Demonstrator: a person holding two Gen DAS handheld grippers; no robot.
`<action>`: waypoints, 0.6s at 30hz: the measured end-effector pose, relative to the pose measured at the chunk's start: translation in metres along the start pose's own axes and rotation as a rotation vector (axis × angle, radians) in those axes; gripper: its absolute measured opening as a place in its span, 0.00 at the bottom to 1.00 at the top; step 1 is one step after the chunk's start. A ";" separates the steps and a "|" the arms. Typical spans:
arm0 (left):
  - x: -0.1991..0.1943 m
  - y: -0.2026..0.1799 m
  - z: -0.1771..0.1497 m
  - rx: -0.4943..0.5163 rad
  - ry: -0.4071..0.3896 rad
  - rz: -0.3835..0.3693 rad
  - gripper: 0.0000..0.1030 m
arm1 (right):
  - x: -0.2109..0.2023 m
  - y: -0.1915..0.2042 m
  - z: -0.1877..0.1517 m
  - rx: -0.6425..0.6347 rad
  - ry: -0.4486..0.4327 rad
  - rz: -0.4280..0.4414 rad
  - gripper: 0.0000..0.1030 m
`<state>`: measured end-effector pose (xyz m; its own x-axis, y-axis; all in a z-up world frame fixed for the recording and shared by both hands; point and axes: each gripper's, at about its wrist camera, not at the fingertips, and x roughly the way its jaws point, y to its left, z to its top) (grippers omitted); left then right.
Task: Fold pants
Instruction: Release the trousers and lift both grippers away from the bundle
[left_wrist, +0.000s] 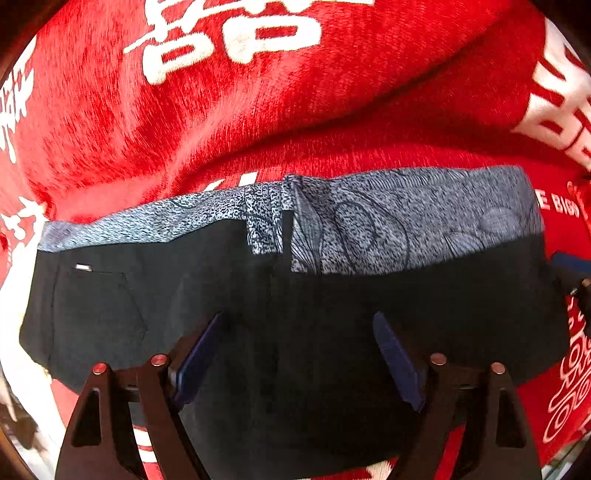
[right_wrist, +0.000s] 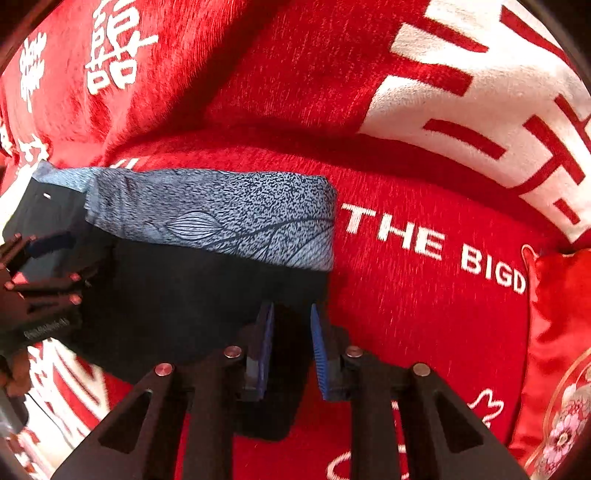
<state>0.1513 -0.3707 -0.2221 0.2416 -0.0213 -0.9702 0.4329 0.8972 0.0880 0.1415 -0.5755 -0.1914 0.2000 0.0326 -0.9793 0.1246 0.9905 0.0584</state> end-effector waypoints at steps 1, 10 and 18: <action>-0.001 -0.001 0.001 -0.002 0.006 0.004 0.82 | -0.003 0.001 0.000 -0.008 0.008 0.002 0.23; -0.068 0.019 -0.014 -0.109 0.051 0.024 1.00 | -0.053 -0.002 -0.017 0.071 0.075 0.064 0.62; -0.146 0.027 -0.035 -0.111 0.095 0.040 1.00 | -0.100 0.013 -0.040 0.113 0.118 0.100 0.85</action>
<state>0.0971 -0.3273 -0.0859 0.1714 0.0521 -0.9838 0.3246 0.9399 0.1064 0.0843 -0.5601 -0.1004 0.1025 0.1523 -0.9830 0.2197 0.9603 0.1717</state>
